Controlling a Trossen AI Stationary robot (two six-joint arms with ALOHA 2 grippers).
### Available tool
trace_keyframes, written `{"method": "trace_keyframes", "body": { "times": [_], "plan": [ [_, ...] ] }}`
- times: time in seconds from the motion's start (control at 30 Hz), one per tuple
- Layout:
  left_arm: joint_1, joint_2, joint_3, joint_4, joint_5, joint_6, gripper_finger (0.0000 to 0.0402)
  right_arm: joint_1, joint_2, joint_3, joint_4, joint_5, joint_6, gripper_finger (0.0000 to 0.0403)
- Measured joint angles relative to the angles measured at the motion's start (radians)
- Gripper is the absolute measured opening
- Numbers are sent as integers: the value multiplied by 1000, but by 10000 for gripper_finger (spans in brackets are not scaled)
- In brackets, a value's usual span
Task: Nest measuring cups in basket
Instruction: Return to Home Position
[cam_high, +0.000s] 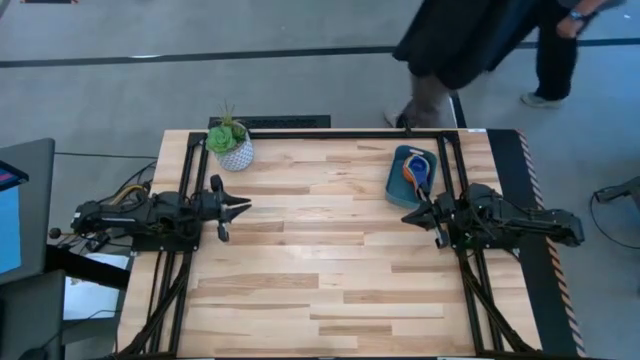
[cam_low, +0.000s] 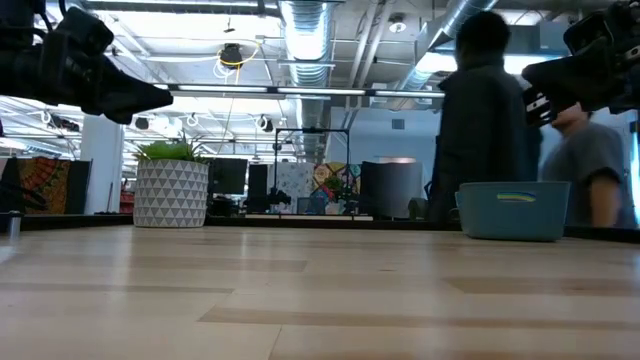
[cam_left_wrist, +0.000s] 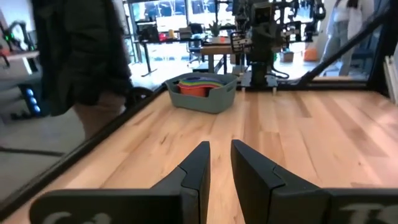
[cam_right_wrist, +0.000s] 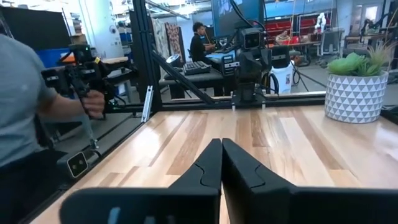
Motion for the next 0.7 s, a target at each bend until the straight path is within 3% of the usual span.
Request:
{"method": "trace_keyframes", "body": {
  "times": [0.23,0.7],
  "plan": [
    [0,0,-1,0,2,34,54,0,0,0,-2,0,4,47],
    [0,0,-3,-1,3,19,54,0,0,0,-4,0,5,48]
  ]
}}
